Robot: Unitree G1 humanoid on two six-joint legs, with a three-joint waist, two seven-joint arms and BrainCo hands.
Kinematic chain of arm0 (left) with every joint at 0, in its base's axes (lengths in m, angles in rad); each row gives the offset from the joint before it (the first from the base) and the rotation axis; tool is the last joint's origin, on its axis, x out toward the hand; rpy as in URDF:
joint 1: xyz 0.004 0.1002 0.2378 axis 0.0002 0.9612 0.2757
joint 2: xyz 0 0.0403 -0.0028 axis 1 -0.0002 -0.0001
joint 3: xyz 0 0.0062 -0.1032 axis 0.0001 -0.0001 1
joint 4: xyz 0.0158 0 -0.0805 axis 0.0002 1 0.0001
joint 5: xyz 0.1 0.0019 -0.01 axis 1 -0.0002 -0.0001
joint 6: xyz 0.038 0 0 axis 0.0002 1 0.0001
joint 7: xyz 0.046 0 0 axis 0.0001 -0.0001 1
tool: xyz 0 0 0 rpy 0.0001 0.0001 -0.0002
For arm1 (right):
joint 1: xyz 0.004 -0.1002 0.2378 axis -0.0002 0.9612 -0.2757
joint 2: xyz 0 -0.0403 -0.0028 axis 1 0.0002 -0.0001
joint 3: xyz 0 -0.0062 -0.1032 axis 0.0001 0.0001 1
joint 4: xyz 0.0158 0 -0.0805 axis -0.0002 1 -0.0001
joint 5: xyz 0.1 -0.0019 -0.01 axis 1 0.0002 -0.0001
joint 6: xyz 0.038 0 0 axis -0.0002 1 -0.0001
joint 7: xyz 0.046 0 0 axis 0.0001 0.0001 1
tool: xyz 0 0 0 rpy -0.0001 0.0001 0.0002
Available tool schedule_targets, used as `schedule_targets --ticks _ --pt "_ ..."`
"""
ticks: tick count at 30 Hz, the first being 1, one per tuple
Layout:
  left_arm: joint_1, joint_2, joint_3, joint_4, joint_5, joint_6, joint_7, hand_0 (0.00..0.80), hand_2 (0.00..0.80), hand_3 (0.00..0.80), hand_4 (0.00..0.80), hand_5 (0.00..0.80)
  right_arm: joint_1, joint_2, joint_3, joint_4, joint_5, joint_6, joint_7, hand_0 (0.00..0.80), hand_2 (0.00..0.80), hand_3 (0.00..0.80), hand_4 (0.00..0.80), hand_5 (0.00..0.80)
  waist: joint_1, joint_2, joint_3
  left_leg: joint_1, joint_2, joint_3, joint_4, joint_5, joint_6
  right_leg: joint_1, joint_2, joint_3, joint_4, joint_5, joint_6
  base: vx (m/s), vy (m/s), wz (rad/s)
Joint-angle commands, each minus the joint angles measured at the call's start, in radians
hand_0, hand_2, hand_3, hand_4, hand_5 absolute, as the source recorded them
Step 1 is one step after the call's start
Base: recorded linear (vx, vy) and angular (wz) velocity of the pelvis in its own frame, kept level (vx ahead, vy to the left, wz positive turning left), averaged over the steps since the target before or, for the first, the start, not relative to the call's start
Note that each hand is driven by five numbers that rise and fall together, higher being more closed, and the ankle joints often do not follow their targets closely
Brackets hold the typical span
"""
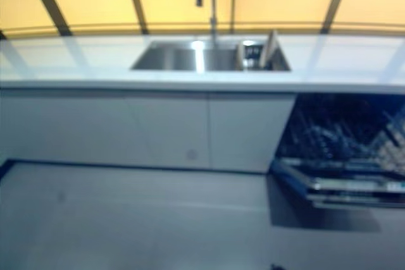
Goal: Take plates into dishwasher
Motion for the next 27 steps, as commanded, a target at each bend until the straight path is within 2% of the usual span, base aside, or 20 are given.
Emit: schedule_targets --ticks 1,6,8,10,11,12,13,14,15,16,17,18,20,22,24,26,27 --pt "-0.069 -0.024 0.002 0.059 0.045 -0.009 0.010 0.000 0.000 0.000 0.000 0.000 -0.043 0.037 0.038 0.056 -0.034 0.015 0.015 0.000 0.000 0.000 0.000 0.000 0.030 -0.049 0.041 0.042 -0.087 0.037 -0.002 -0.054 0.091 -0.007 0.013 -0.005 0.046 -0.021 0.005 0.055 -0.106 0.05" --pt "-0.073 -0.024 0.003 0.048 0.029 -0.032 0.024 0.000 0.000 0.000 0.000 0.000 -0.051 0.031 0.043 0.045 -0.017 0.005 0.030 0.000 0.000 0.000 0.000 0.000 0.031 -0.053 0.047 0.033 -0.076 0.026 0.039 -0.050 0.087 -0.025 0.030 0.011 0.091 -0.045 -0.020 0.039 -0.102 0.04" --pt "-0.087 -0.023 0.015 0.040 -0.010 -0.045 0.037 0.000 0.000 0.000 0.000 0.000 -0.073 0.017 0.043 0.037 -0.002 0.013 0.034 0.000 0.000 0.000 0.000 0.000 0.029 -0.070 0.072 -0.034 -0.067 0.049 0.215 -0.077 0.085 -0.051 0.021 0.013 0.153 -0.063 -0.047 0.012 -0.108 0.13" --pt "-0.094 -0.018 0.043 0.036 -0.068 -0.053 0.032 0.000 0.000 0.000 0.000 0.000 -0.082 0.000 0.045 0.025 -0.005 0.017 0.055 0.000 0.000 0.000 0.000 0.000 0.037 -0.085 0.109 -0.141 -0.062 0.081 0.418 -0.054 0.087 -0.059 0.012 -0.007 0.203 -0.084 -0.072 0.037 -0.127 0.39" --pt "-0.096 -0.014 0.062 0.032 -0.099 -0.062 0.037 0.000 0.000 0.000 0.000 0.000 -0.083 -0.009 0.046 0.021 -0.021 0.014 0.062 0.000 0.000 0.000 0.000 0.000 0.043 -0.082 0.129 -0.204 -0.058 0.098 0.478 -0.021 0.083 -0.058 0.012 -0.009 0.229 -0.099 -0.082 0.042 -0.067 0.34" --pt "-0.097 -0.014 0.063 0.031 -0.101 -0.063 0.038 0.000 0.000 0.000 0.000 0.000 -0.084 -0.010 0.046 0.020 -0.025 0.016 0.064 0.000 0.000 0.000 0.000 0.000 0.044 -0.081 0.131 -0.212 -0.057 0.098 0.487 -0.021 0.082 -0.059 0.013 -0.010 0.234 -0.102 -0.083 0.156 -0.009 0.13" --pt "-0.089 -0.012 0.084 0.032 -0.117 -0.085 0.040 0.000 0.000 0.000 0.000 0.000 -0.085 -0.021 0.046 0.024 -0.040 0.009 0.063 0.000 0.000 0.000 0.000 0.000 0.061 -0.060 0.153 -0.266 -0.078 0.102 0.451 0.023 0.071 -0.046 0.031 0.005 0.248 -0.115 -0.078 0.204 0.023 0.00" --pt "-0.084 -0.012 0.092 0.035 -0.119 -0.094 0.041 0.000 0.000 0.000 0.000 0.000 -0.087 -0.025 0.044 0.027 -0.037 0.005 0.061 0.000 0.000 0.000 0.000 0.000 0.069 -0.051 0.162 -0.272 -0.084 0.106 0.423 0.038 0.067 -0.036 0.038 0.014 0.250 -0.121 -0.074 0.406 0.044 -0.09" --pt "-0.068 -0.012 0.101 0.032 -0.130 -0.111 0.046 0.000 0.000 0.000 0.000 0.000 -0.085 -0.030 0.034 0.031 -0.036 -0.002 0.064 0.000 0.000 0.000 0.000 0.000 0.088 -0.018 0.166 -0.302 -0.070 0.117 0.303 0.127 0.037 0.001 0.074 0.033 0.227 -0.133 -0.068 0.326 0.031 -0.08" --pt "-0.065 -0.012 0.101 0.031 -0.133 -0.112 0.046 0.000 0.000 0.000 0.000 0.000 -0.084 -0.030 0.032 0.032 -0.035 -0.003 0.063 0.000 0.000 0.000 0.000 0.000 0.092 -0.017 0.170 -0.298 -0.070 0.120 0.280 0.142 0.033 0.014 0.075 0.037 0.222 -0.136 -0.066 0.545 0.069 -0.24" --pt "-0.051 -0.015 0.102 0.030 -0.152 -0.111 0.046 0.000 0.000 0.000 0.000 0.000 -0.077 -0.030 0.030 0.037 -0.025 -0.013 0.057 0.000 0.000 0.000 0.000 0.000 0.124 0.002 0.168 -0.340 -0.046 0.116 0.122 0.243 0.001 0.083 0.098 0.071 0.191 -0.150 -0.060 0.506 0.083 -0.22" --pt "-0.040 -0.020 0.105 0.032 -0.153 -0.113 0.045 0.000 0.000 0.000 0.000 0.000 -0.070 -0.031 0.027 0.040 -0.021 -0.019 0.054 0.000 0.000 0.000 0.000 0.000 0.141 0.000 0.166 -0.362 -0.038 0.109 0.063 0.269 -0.007 0.119 0.096 0.092 0.175 -0.161 -0.056 0.593 0.117 -0.34" --pt "-0.021 -0.031 0.114 0.034 -0.160 -0.116 0.049 0.000 0.000 0.000 0.000 0.000 -0.058 -0.035 0.018 0.041 -0.027 -0.023 0.058 0.000 0.000 0.000 0.000 0.000 0.161 -0.006 0.155 -0.404 -0.014 0.109 0.026 0.286 -0.014 0.175 0.079 0.122 0.164 -0.208 -0.047 0.433 0.148 -0.42" --pt "-0.017 -0.039 0.127 0.041 -0.198 -0.121 0.052 0.000 0.000 0.000 0.000 0.000 -0.057 -0.037 0.012 0.054 -0.035 -0.031 0.059 0.000 0.000 0.000 0.000 0.000 0.162 -0.008 0.142 -0.403 0.010 0.156 0.026 0.250 -0.002 0.192 0.058 0.131 0.183 -0.244 -0.035 0.326 0.178 -0.18" --pt "-0.015 -0.033 0.142 0.048 -0.195 -0.110 0.060 0.000 0.000 0.000 0.000 0.000 -0.050 -0.032 -0.009 0.072 -0.080 -0.033 0.063 0.000 0.000 0.000 0.000 0.000 0.162 -0.006 0.121 -0.401 0.041 0.233 0.024 0.210 0.011 0.224 0.036 0.112 0.241 -0.301 -0.021 0.447 0.207 -0.01" --pt "-0.010 -0.025 0.141 0.054 -0.150 -0.112 0.074 0.000 0.000 0.000 0.000 0.000 -0.042 -0.026 -0.014 0.073 -0.080 -0.019 0.059 0.000 0.000 0.000 0.000 0.000 0.171 -0.012 0.118 -0.403 0.028 0.209 0.081 0.208 0.013 0.235 0.025 0.108 0.262 -0.302 -0.015 0.407 0.120 -0.01" --pt "-0.003 -0.008 0.139 0.057 -0.138 -0.126 0.078 0.000 0.000 0.000 0.000 0.000 -0.035 -0.014 -0.011 0.075 -0.077 -0.040 0.070 0.000 0.000 0.000 0.000 0.000 0.174 -0.025 0.111 -0.391 0.018 0.189 0.112 0.204 0.012 0.230 0.014 0.096 0.268 -0.271 -0.001 0.325 0.072 -0.20"
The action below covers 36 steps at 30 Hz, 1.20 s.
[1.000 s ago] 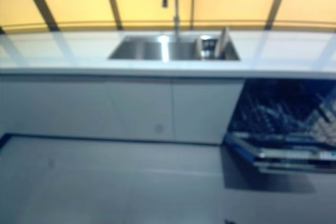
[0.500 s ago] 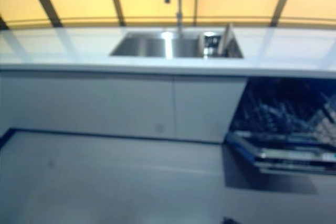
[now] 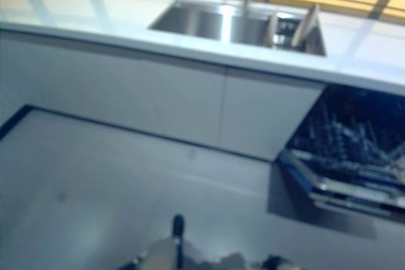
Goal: Take plates into dishwasher
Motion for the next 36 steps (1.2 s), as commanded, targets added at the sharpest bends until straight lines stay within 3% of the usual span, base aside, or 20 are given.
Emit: schedule_targets --ticks 1,6,9,12,13,14,16,18,19,21,22,23,25,26,27,30,32,36 --pt "0.040 0.017 0.001 0.000 0.040 -0.016 0.020 0.000 0.000 0.000 0.000 0.000 0.063 -0.001 0.021 -0.040 -0.044 -0.039 0.018 0.000 0.000 0.000 0.000 0.000 -0.017 -0.025 -0.076 -0.079 -0.032 -0.011 0.005 0.087 0.081 0.172 -0.086 -0.070 -0.005 0.059 0.115 0.408 0.128 -0.39" --pt "0.013 0.033 -0.008 0.020 0.062 0.039 0.004 0.000 0.000 0.000 0.000 0.000 0.041 0.026 0.028 -0.055 -0.029 -0.048 -0.008 0.000 0.000 0.000 0.000 0.000 -0.008 -0.057 -0.110 -0.044 -0.077 -0.038 0.010 0.033 0.131 0.164 -0.145 -0.113 -0.040 0.130 0.148 0.198 0.108 -0.40" --pt "0.001 0.025 -0.004 0.043 0.085 0.055 0.006 0.000 0.000 0.000 0.000 0.000 0.030 0.028 0.010 -0.059 0.018 -0.047 -0.042 0.000 0.000 0.000 0.000 0.000 -0.008 -0.079 -0.129 -0.051 -0.110 -0.028 0.057 -0.019 0.164 0.154 -0.181 -0.132 -0.040 0.189 0.166 0.187 0.156 -0.23" --pt "-0.017 0.033 -0.007 0.049 0.105 0.049 0.020 0.000 0.000 0.000 0.000 0.000 0.032 0.033 -0.018 -0.061 0.034 -0.031 -0.058 0.000 0.000 0.000 0.000 0.000 -0.021 -0.094 -0.150 -0.019 -0.146 -0.008 0.050 -0.047 0.202 0.117 -0.205 -0.135 0.091 0.321 0.185 0.210 0.175 -0.10" --pt "-0.017 0.033 -0.007 0.049 0.105 0.049 0.020 0.000 0.000 0.000 0.000 0.000 0.032 0.033 -0.018 -0.061 0.034 -0.031 -0.058 0.000 0.000 0.000 0.000 0.000 -0.020 -0.095 -0.151 -0.019 -0.147 -0.008 0.049 -0.047 0.203 0.115 -0.205 -0.134 0.092 0.321 0.186 0.238 0.165 -0.11" --pt "-0.023 0.044 -0.017 0.045 0.130 0.045 0.032 0.000 0.000 0.000 0.000 0.000 0.039 0.033 -0.031 -0.060 0.039 -0.046 -0.063 0.000 0.000 0.000 0.000 0.000 -0.043 -0.087 -0.156 0.016 -0.157 -0.012 0.036 -0.067 0.218 0.037 -0.191 -0.117 0.227 0.370 0.193 0.273 0.150 -0.05" --pt "-0.032 0.063 -0.016 0.038 0.140 0.045 0.040 0.000 0.000 0.000 0.000 0.000 0.044 0.022 -0.031 -0.067 0.067 -0.060 -0.065 0.000 0.000 0.000 0.000 0.000 -0.082 -0.074 -0.137 0.091 -0.164 -0.027 0.027 -0.088 0.215 -0.108 -0.201 -0.148 0.269 0.387 0.177 0.356 0.122 0.22" --pt "-0.042 0.078 -0.017 0.030 0.141 0.056 0.037 0.000 0.000 0.000 0.000 0.000 0.038 0.006 -0.034 -0.068 0.075 -0.058 -0.058 0.000 0.000 0.000 0.000 0.000 -0.108 -0.047 -0.124 0.156 -0.137 -0.023 0.009 -0.090 0.192 -0.189 -0.190 -0.194 0.164 0.338 0.147 0.286 -0.062 0.25" --pt "-0.049 0.087 -0.024 0.026 0.138 0.059 0.036 0.000 0.000 0.000 0.000 0.000 0.032 -0.003 -0.034 -0.065 0.089 -0.062 -0.056 0.000 0.000 0.000 0.000 0.000 -0.125 -0.044 -0.116 0.198 -0.137 -0.032 -0.006 -0.101 0.183 -0.240 -0.189 -0.215 0.064 0.352 0.147 0.278 -0.192 0.11" --pt "-0.059 0.094 -0.028 0.023 0.134 0.062 0.036 0.000 0.000 0.000 0.000 0.000 0.026 -0.011 -0.038 -0.059 0.114 -0.074 -0.051 0.000 0.000 0.000 0.000 0.000 -0.154 -0.060 -0.098 0.255 -0.160 -0.061 -0.012 -0.147 0.174 -0.307 -0.212 -0.220 -0.096 0.459 0.177 0.339 -0.253 0.11" --pt "-0.063 0.098 -0.023 0.026 0.137 0.064 0.031 0.000 0.000 0.000 0.000 0.000 0.023 -0.012 -0.047 -0.061 0.103 -0.082 -0.049 0.000 0.000 0.000 0.000 0.000 -0.179 -0.073 -0.090 0.290 -0.173 -0.083 -0.005 -0.193 0.169 -0.366 -0.239 -0.203 -0.211 0.557 0.209 0.383 -0.274 0.23" --pt "-0.065 0.103 -0.021 0.026 0.134 0.068 0.027 0.000 0.000 0.000 0.000 0.000 0.019 -0.014 -0.052 -0.066 0.094 -0.084 -0.048 0.000 0.000 0.000 0.000 0.000 -0.193 -0.068 -0.081 0.313 -0.167 -0.098 0.007 -0.223 0.166 -0.397 -0.252 -0.196 -0.250 0.579 0.213 0.365 -0.265 0.38" --pt "-0.057 0.103 -0.014 0.022 0.146 0.075 0.016 0.000 0.000 0.000 0.000 0.000 0.006 -0.019 -0.054 -0.075 0.099 -0.077 -0.052 0.000 0.000 0.000 0.000 0.000 -0.197 -0.069 -0.070 0.334 -0.157 -0.113 0.067 -0.286 0.172 -0.399 -0.266 -0.189 -0.203 0.555 0.198 0.216 -0.178 0.47" --pt "-0.056 0.102 -0.013 0.023 0.150 0.074 0.014 0.000 0.000 0.000 0.000 0.000 0.004 -0.019 -0.054 -0.076 0.099 -0.078 -0.052 0.000 0.000 0.000 0.000 0.000 -0.196 -0.069 -0.069 0.335 -0.156 -0.114 0.074 -0.290 0.172 -0.397 -0.267 -0.190 -0.197 0.551 0.196 0.225 -0.215 0.48" --pt "-0.034 0.092 -0.007 0.038 0.188 0.063 0.011 0.000 0.000 0.000 0.000 0.000 0.001 -0.012 -0.057 -0.081 0.088 -0.076 -0.056 0.000 0.000 0.000 0.000 0.000 -0.188 -0.079 -0.075 0.322 -0.158 -0.104 0.137 -0.316 0.174 -0.366 -0.276 -0.211 -0.182 0.518 0.198 0.225 -0.199 0.49" --pt "-0.003 0.078 0.005 0.036 0.173 0.078 -0.001 0.000 0.000 0.000 0.000 0.000 0.001 -0.010 -0.025 -0.103 0.096 -0.055 -0.062 0.000 0.000 0.000 0.000 0.000 -0.205 -0.082 -0.083 0.354 -0.135 -0.114 0.165 -0.344 0.168 -0.378 -0.266 -0.169 -0.081 0.495 0.201 0.236 -0.159 0.57" --pt "-0.007 0.067 -0.003 0.038 0.190 0.066 -0.019 0.000 0.000 0.000 0.000 0.000 0.000 -0.011 -0.023 -0.102 0.099 -0.057 -0.049 0.000 0.000 0.000 0.000 0.000 -0.206 -0.079 -0.085 0.381 -0.114 -0.108 0.126 -0.321 0.157 -0.351 -0.262 -0.175 -0.109 0.496 0.197 0.195 -0.097 0.44" --pt "-0.013 0.053 -0.020 0.040 0.187 0.061 -0.002 0.000 0.000 0.000 0.000 0.000 -0.004 -0.010 -0.012 -0.091 0.094 -0.057 -0.044 0.000 0.000 0.000 0.000 0.000 -0.205 -0.065 -0.101 0.400 -0.108 -0.127 0.039 -0.276 0.140 -0.313 -0.244 -0.180 -0.145 0.485 0.196 0.150 -0.022 -0.09"
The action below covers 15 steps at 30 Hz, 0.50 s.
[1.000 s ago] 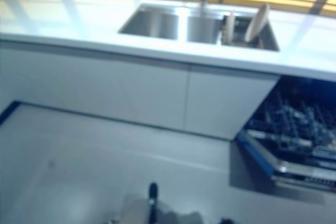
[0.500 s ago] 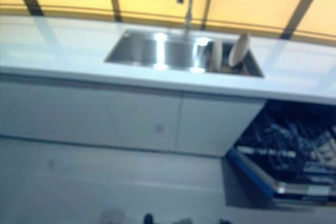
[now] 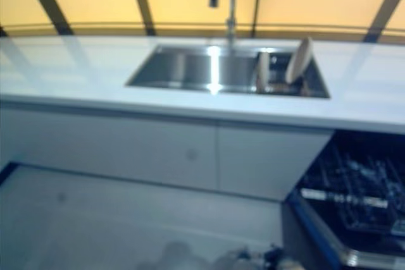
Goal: Take plates into dishwasher
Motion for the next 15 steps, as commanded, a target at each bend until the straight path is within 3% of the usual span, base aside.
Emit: schedule_targets --ticks 1,6,9,11,13,15 --pt "-0.075 0.018 -0.006 -0.001 0.041 -0.026 -0.007 0.000 0.000 0.000 0.000 0.000 -0.020 0.006 0.046 0.013 0.018 0.004 0.005 0.000 0.000 0.000 0.000 0.000 -0.015 -0.036 -0.007 0.053 -0.031 -0.028 0.032 -0.054 0.026 -0.030 -0.079 0.016 -0.106 0.169 0.096 0.153 -0.009 -0.14" --pt "-0.075 0.028 -0.018 -0.010 0.067 -0.014 -0.008 0.000 0.000 0.000 0.000 0.000 -0.017 0.018 0.052 0.014 0.024 0.016 -0.001 0.000 0.000 0.000 0.000 0.000 -0.013 -0.022 -0.006 0.077 -0.021 -0.019 -0.013 -0.041 0.020 -0.028 -0.092 -0.020 -0.080 0.150 0.106 0.135 -0.022 -0.06" --pt "-0.073 0.029 -0.015 -0.006 0.068 -0.005 -0.006 0.000 0.000 0.000 0.000 0.000 -0.024 0.028 0.057 0.018 0.010 0.015 -0.001 0.000 0.000 0.000 0.000 0.000 -0.008 -0.016 -0.006 0.093 -0.017 0.009 -0.009 -0.048 0.016 -0.037 -0.114 -0.076 -0.034 0.132 0.110 0.119 -0.023 -0.16" --pt "-0.068 0.026 -0.005 -0.005 0.060 0.011 0.005 0.000 0.000 0.000 0.000 0.000 -0.032 0.032 0.064 0.016 -0.015 0.016 0.009 0.000 0.000 0.000 0.000 0.000 -0.001 -0.015 -0.010 0.102 -0.007 0.045 0.023 -0.064 0.007 -0.037 -0.130 -0.133 0.004 0.112 0.101 0.148 -0.080 -0.19" --pt "-0.063 0.026 -0.004 -0.002 0.059 0.023 0.015 0.000 0.000 0.000 0.000 0.000 -0.036 0.031 0.074 0.013 -0.051 0.009 0.023 0.000 0.000 0.000 0.000 0.000 0.000 -0.016 -0.017 0.106 0.003 0.047 0.073 -0.078 -0.006 -0.030 -0.123 -0.141 0.009 0.095 0.078 0.141 -0.123 -0.20" --pt "-0.057 0.022 0.002 0.005 0.049 0.029 0.029 0.000 0.000 0.000 0.000 0.000 -0.047 0.021 0.102 0.002 -0.041 0.009 0.040 0.000 0.000 0.000 0.000 0.000 0.008 -0.014 -0.026 0.059 0.037 0.009 0.285 0.066 -0.052 0.006 -0.078 -0.138 -0.018 0.063 0.015 0.134 -0.148 -0.06"
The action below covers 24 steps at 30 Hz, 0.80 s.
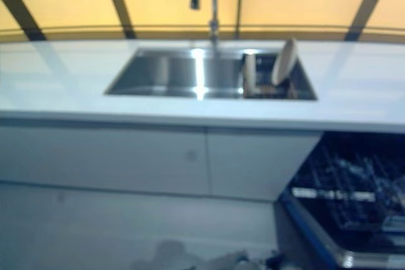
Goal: Take plates into dishwasher
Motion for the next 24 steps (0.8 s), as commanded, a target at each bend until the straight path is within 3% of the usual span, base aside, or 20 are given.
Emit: schedule_targets --ticks 1,3,4,5,6,8,10,12,14,17,24 --pt "-0.002 0.019 0.010 0.020 -0.003 0.008 0.032 0.000 0.000 0.000 0.000 0.000 -0.077 0.005 0.082 0.005 -0.024 -0.004 0.031 0.000 0.000 0.000 0.000 0.000 0.020 -0.054 0.013 -0.085 0.007 -0.063 0.473 0.164 -0.024 0.027 -0.041 0.012 -0.081 0.091 -0.002 0.150 -0.128 -0.06" --pt "0.006 0.009 0.025 0.026 -0.009 -0.006 0.022 0.000 0.000 0.000 0.000 0.000 -0.080 -0.006 0.099 -0.008 -0.033 0.011 0.040 0.000 0.000 0.000 0.000 0.000 0.048 -0.076 0.037 -0.279 -0.031 -0.093 0.664 0.227 -0.025 0.079 -0.042 0.037 -0.090 0.064 -0.031 0.191 -0.028 -0.29" --pt "0.008 0.001 0.026 0.025 -0.015 -0.011 0.020 0.000 0.000 0.000 0.000 0.000 -0.081 -0.010 0.104 -0.010 -0.033 0.030 0.040 0.000 0.000 0.000 0.000 0.000 0.065 -0.077 0.052 -0.355 -0.044 -0.095 0.655 0.226 -0.019 0.114 -0.039 0.058 -0.094 0.049 -0.032 0.224 0.137 -0.50" --pt "0.007 -0.006 0.021 0.024 -0.026 -0.014 0.020 0.000 0.000 0.000 0.000 0.000 -0.081 -0.012 0.106 -0.005 -0.026 0.040 0.032 0.000 0.000 0.000 0.000 0.000 0.074 -0.063 0.061 -0.369 -0.043 -0.084 0.582 0.218 -0.016 0.136 -0.029 0.071 -0.094 0.036 -0.025 0.281 0.263 -0.49" --pt "0.005 -0.014 0.016 0.021 -0.039 -0.017 0.022 0.000 0.000 0.000 0.000 0.000 -0.081 -0.013 0.103 0.006 -0.023 0.040 0.026 0.000 0.000 0.000 0.000 0.000 0.085 -0.043 0.071 -0.350 -0.021 -0.056 0.429 0.226 -0.015 0.164 -0.017 0.089 -0.092 0.017 -0.008 0.323 0.346 -0.45" --pt "-0.010 -0.017 -0.001 0.010 -0.045 -0.016 0.024 0.000 0.000 0.000 0.000 0.000 -0.081 -0.014 0.075 0.029 -0.024 0.014 0.027 0.000 0.000 0.000 0.000 0.000 0.105 -0.012 0.077 -0.356 0.056 -0.012 0.131 0.299 -0.027 0.229 -0.001 0.113 -0.095 -0.022 0.026 0.364 0.355 -0.46" --pt "-0.025 -0.016 -0.001 0.005 -0.017 -0.005 0.042 0.000 0.000 0.000 0.000 0.000 -0.085 -0.013 0.053 0.035 -0.027 0.013 0.029 0.000 0.000 0.000 0.000 0.000 0.116 -0.023 0.073 -0.337 0.068 -0.025 0.049 0.279 -0.017 0.261 -0.025 0.124 -0.089 -0.045 0.049 0.277 0.215 -0.51" --pt "-0.040 -0.001 0.006 0.010 -0.017 -0.014 0.058 0.000 0.000 0.000 0.000 0.000 -0.072 -0.008 0.039 0.043 -0.009 0.033 0.025 0.000 0.000 0.000 0.000 0.000 0.107 -0.033 0.055 -0.316 0.054 -0.019 0.083 0.232 -0.002 0.258 -0.040 0.117 -0.068 -0.055 0.059 0.197 0.124 -0.59" --pt "-0.050 0.015 0.006 0.008 -0.033 -0.018 0.044 0.000 0.000 0.000 0.000 0.000 -0.060 -0.002 0.037 0.057 -0.034 0.008 0.051 0.000 0.000 0.000 0.000 0.000 0.101 -0.034 0.042 -0.265 0.037 -0.037 0.049 0.205 0.008 0.242 -0.060 0.107 -0.067 -0.038 0.071 0.170 0.102 -0.39" --pt "-0.059 0.030 -0.002 0.005 -0.030 -0.012 0.036 0.000 0.000 0.000 0.000 0.000 -0.055 0.010 0.051 0.065 -0.030 -0.018 0.060 0.000 0.000 0.000 0.000 0.000 0.102 -0.033 0.026 -0.248 0.028 -0.027 0.014 0.207 0.019 0.236 -0.070 0.095 -0.103 -0.014 0.077 0.134 0.030 -0.17" --pt "-0.061 0.012 -0.026 0.008 -0.020 -0.009 0.014 0.000 0.000 0.000 0.000 0.000 -0.055 0.028 0.074 0.044 -0.034 -0.005 0.064 0.000 0.000 0.000 0.000 0.000 0.107 -0.037 0.013 -0.288 0.035 -0.012 0.011 0.212 0.020 0.225 -0.074 0.090 -0.147 0.000 0.086 0.057 -0.029 0.23"
